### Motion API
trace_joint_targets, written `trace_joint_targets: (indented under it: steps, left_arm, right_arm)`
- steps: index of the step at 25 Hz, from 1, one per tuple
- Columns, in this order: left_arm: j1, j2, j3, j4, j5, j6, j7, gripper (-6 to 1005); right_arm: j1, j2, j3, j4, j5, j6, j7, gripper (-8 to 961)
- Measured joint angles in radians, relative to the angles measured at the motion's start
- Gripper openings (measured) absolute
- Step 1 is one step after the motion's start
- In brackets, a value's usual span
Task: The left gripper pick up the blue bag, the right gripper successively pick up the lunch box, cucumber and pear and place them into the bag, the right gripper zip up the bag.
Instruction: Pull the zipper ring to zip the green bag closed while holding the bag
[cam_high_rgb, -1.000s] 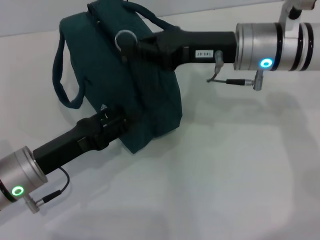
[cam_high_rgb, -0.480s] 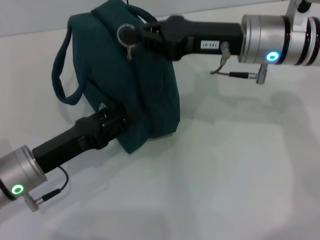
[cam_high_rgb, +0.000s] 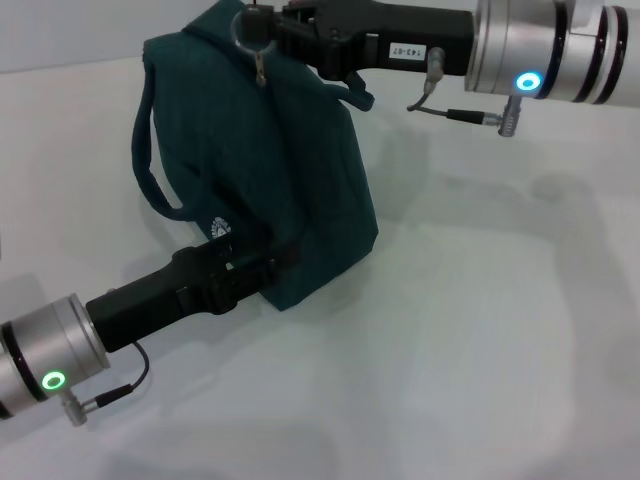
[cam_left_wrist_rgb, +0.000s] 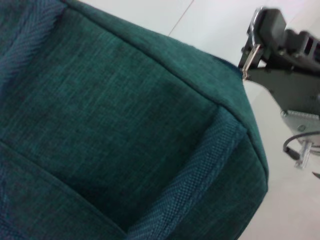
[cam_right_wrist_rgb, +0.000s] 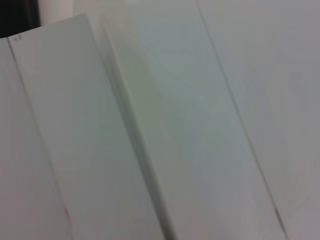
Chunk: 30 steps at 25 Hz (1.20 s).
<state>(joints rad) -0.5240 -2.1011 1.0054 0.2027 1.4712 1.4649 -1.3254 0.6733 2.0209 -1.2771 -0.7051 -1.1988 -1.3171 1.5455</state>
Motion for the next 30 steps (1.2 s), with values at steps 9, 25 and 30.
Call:
trace_joint_targets:
  steps: [9,25,30]
  left_arm:
    - [0.016,0.005,-0.002,0.013,-0.009,-0.003,-0.008,682]
    - [0.127,0.019,0.004,0.21,0.044,0.016,-0.1,684]
    - [0.117,0.023,0.004,0.215,0.077,0.008,-0.103,685]
  right_arm:
    - [0.003,-0.003,-0.008,0.007,-0.002,-0.105,0.007,13]
    - [0.02,-0.005,-0.012,-0.001,-0.004,-0.147,0.024,13]
    - [0.02,-0.006,-0.001,-0.007,-0.003,-0.122,0.017,14]
